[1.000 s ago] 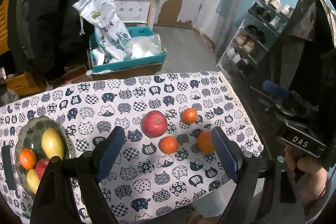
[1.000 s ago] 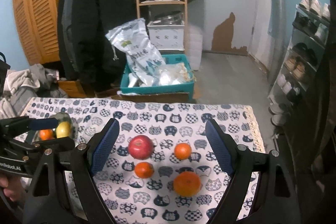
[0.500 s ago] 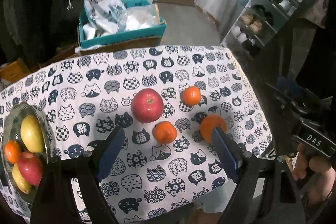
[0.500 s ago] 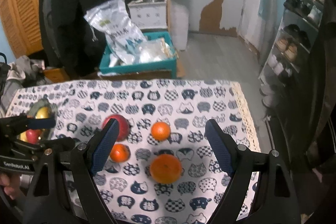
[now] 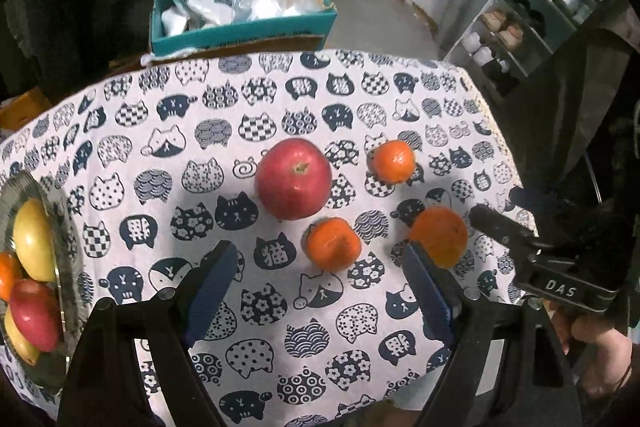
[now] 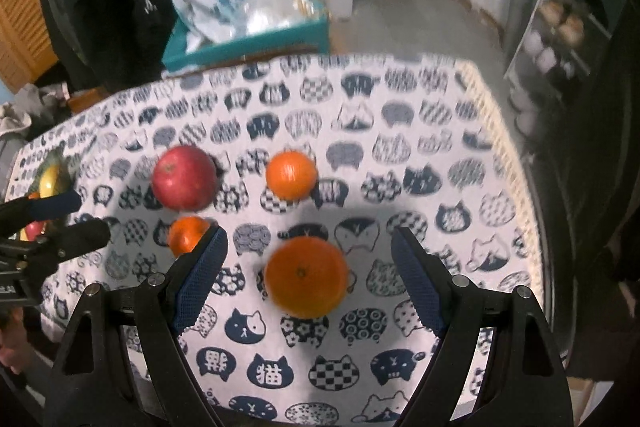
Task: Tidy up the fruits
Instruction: 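Grasp a tangerine with the left tool while the right tool grasps the large orange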
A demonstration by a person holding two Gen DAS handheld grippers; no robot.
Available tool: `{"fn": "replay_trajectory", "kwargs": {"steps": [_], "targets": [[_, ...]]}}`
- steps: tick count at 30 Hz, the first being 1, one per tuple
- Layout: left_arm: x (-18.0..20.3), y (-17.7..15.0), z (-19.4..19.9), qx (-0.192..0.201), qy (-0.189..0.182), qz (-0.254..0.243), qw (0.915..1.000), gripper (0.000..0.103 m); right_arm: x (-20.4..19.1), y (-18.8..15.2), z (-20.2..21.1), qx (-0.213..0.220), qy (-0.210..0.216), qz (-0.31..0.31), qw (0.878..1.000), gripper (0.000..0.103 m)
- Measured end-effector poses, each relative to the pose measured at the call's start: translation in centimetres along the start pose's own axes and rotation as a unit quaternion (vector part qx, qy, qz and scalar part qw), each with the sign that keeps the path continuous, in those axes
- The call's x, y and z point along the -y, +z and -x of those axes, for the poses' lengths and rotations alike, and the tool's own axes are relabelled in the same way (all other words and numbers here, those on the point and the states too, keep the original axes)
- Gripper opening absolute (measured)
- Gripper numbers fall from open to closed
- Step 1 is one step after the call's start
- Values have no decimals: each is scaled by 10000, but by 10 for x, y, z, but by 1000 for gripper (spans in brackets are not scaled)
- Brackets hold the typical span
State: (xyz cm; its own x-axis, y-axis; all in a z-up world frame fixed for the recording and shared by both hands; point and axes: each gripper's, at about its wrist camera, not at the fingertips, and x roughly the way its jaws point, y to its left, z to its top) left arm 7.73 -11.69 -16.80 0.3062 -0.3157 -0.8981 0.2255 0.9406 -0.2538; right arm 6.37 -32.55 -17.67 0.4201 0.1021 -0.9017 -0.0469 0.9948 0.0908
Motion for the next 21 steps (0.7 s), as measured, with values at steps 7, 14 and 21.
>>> {"fn": "replay_trajectory", "kwargs": {"steps": [7,14,21], "targets": [[-5,-5,-26,-263,72,6,9996,86,0,-7,-34,-412,-96,25,9991,83],[-10,-7,-42,-420,57,112,9990,86,-1,-15,-57,-712,-115,37,9974,83],[-9,-7,-57,-566,-44,212,9982,86,-2,-18,-70,-914,-119,44,9957,83]]}}
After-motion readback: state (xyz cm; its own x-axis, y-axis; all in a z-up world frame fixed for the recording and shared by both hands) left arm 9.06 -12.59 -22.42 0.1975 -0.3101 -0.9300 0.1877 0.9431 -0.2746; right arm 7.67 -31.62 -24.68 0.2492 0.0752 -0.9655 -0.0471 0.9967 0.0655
